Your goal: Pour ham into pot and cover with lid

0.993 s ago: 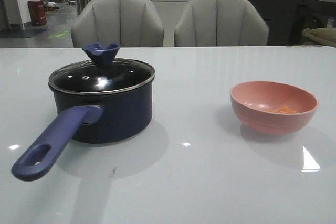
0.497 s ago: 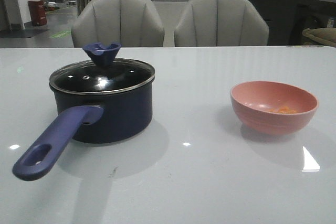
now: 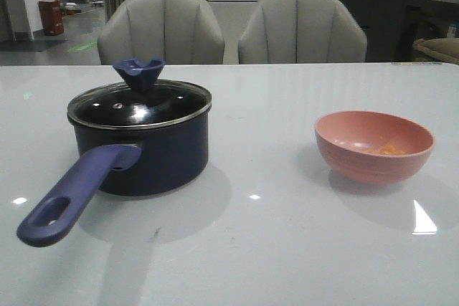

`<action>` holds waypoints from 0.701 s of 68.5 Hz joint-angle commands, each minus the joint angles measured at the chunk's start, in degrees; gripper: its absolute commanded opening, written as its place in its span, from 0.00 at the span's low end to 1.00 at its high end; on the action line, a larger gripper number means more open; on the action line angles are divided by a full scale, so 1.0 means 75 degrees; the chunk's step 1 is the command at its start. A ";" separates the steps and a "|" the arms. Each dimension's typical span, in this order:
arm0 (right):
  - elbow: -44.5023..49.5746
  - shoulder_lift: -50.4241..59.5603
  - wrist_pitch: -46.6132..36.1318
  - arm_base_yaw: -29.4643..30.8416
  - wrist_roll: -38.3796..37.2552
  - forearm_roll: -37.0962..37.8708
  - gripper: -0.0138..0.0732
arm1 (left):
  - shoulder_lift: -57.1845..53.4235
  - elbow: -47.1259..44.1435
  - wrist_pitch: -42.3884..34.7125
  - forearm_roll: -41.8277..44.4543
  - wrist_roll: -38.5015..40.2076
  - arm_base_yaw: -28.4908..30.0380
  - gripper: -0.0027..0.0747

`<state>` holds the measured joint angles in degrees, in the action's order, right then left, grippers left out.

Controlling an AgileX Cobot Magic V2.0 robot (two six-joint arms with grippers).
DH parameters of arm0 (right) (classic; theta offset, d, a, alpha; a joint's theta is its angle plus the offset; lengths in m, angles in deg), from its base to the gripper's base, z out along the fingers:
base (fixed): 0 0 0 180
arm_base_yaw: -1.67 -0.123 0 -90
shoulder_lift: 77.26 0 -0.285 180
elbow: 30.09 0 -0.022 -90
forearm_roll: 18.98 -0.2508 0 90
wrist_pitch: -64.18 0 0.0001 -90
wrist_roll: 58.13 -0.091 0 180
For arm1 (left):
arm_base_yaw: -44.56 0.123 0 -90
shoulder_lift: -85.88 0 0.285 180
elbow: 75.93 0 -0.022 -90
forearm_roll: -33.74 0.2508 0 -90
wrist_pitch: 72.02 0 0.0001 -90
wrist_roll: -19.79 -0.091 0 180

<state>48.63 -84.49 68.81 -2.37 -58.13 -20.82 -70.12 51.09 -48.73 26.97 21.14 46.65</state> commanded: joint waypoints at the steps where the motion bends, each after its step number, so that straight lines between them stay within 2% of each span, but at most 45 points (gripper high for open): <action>1: -0.0034 0.0148 -0.0673 0.0032 0.0000 0.0068 0.33 | 0.0129 0.0231 -0.0473 -0.0018 0.0049 -0.0019 0.66; 4: -0.0034 0.0148 -0.0673 0.0032 0.0000 0.0068 0.33 | 0.0129 0.0231 -0.0473 -0.0018 0.0049 -0.0019 0.74; 8: -0.0034 0.0148 -0.0673 0.0032 0.0000 0.0068 0.33 | 0.0129 0.0231 -0.0451 -0.0018 0.0049 -0.0019 0.78; 27: -0.0034 0.0148 -0.0673 0.0032 0.0000 0.0068 0.33 | 0.0129 0.0215 -0.0611 -0.0018 0.0049 -0.0019 0.78; 37: -0.0034 0.0148 -0.0673 0.0032 0.0000 0.0068 0.33 | 0.0524 0.0516 0.0070 -0.0018 0.0049 -0.0019 0.78; 48: -0.0034 0.0148 -0.0673 0.0032 0.0000 0.0068 0.33 | 0.1610 0.1285 0.0796 -0.0070 0.0049 -0.0165 0.78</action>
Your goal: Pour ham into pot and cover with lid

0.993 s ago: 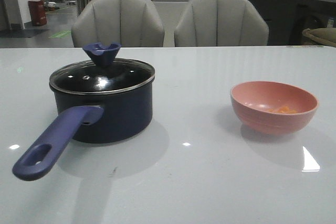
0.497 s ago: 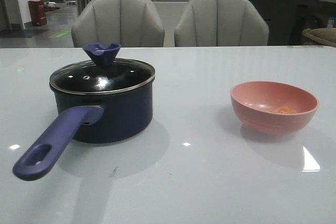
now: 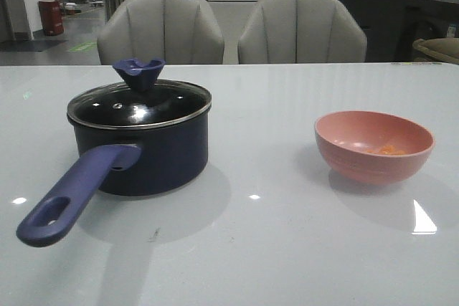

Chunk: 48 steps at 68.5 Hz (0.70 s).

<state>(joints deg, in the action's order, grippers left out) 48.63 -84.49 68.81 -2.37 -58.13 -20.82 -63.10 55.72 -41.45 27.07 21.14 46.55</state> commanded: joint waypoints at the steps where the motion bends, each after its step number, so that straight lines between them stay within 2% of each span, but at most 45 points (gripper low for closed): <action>1: -0.0034 0.0148 -0.0673 0.0032 0.0000 0.0068 0.33 | 0.0785 0.0707 -0.0107 -0.0083 0.0049 -0.0170 0.78; 12: -0.0034 0.0148 -0.0673 0.0032 0.0000 0.0068 0.33 | 0.2199 0.1640 0.0644 -0.0007 0.0049 -0.0555 0.79; 20: -0.0034 0.0155 -0.0673 0.0032 0.0000 0.0068 0.33 | 0.3275 0.2370 0.0976 -0.0022 0.0049 -0.0704 0.88; 30: -0.0034 0.0155 -0.0673 0.0032 0.0000 0.0068 0.33 | 0.4670 0.3407 0.1305 -0.0098 0.0049 -0.0978 0.87; 48: -0.0034 0.0155 -0.0673 0.0032 0.0000 0.0068 0.33 | 0.6779 0.5253 0.1467 -0.0254 0.0272 -0.2460 0.87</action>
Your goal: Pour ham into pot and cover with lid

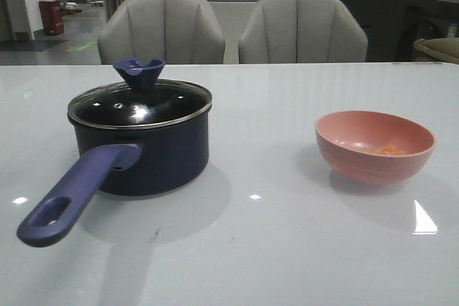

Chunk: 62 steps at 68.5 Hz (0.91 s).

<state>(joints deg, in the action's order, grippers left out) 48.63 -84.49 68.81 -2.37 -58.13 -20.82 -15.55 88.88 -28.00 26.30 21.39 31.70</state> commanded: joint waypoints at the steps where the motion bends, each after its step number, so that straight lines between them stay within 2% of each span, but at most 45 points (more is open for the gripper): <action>1: -0.0034 0.0155 -0.0673 0.0032 0.0000 0.0068 0.33 | 0.0545 0.0935 -0.0312 -0.0151 0.0267 -0.0562 0.87; 10: -0.0034 0.0155 -0.0673 0.0032 0.0000 0.0068 0.33 | 0.1530 0.1957 -0.0068 -0.0027 0.0610 -0.1237 0.87; 23: -0.0034 0.0155 -0.0673 0.0032 0.0000 0.0068 0.33 | 0.2814 0.3416 0.0693 0.0840 0.1486 -0.1819 0.87; 44: -0.0034 0.0155 -0.0673 0.0032 0.0000 0.0068 0.33 | 0.4253 0.4943 0.1743 0.1235 0.2197 -0.1951 0.87; 62: -0.0034 0.0162 -0.0673 0.0032 0.0000 0.0068 0.33 | 0.4881 0.5547 0.2212 0.1466 0.2452 -0.1951 0.87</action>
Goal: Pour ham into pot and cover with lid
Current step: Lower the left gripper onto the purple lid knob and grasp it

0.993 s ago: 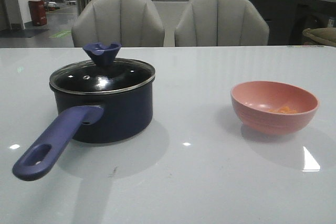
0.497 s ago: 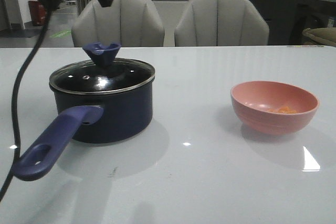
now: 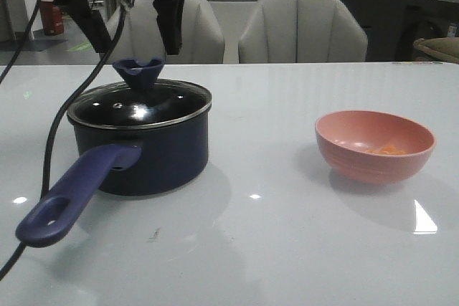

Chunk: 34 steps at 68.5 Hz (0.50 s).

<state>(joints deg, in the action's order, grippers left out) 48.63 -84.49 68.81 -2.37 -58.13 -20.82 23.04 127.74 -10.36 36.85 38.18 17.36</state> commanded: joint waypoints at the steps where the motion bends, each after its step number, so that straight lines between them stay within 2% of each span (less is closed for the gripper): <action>1: -0.0034 0.0162 -0.0673 0.0032 0.0000 0.0068 0.33 | -0.0250 0.0367 -0.0140 0.0083 0.0264 -0.0040 0.87; 23: -0.0034 0.0162 -0.0673 0.0032 0.0000 0.0068 0.33 | 0.0053 0.0367 -0.0128 0.0169 0.0514 -0.0040 0.86; 28: -0.0034 0.0162 -0.0673 0.0032 0.0000 0.0068 0.33 | 0.0072 0.0367 -0.0128 0.0152 0.0514 -0.0040 0.83; 34: -0.0034 0.0162 -0.0673 0.0032 0.0000 0.0068 0.33 | 0.0152 0.0367 -0.0087 0.0045 0.0514 -0.0040 0.73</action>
<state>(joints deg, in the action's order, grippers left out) 48.63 -84.49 68.81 -2.37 -58.13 -20.82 26.54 128.57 -10.01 37.72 41.31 17.36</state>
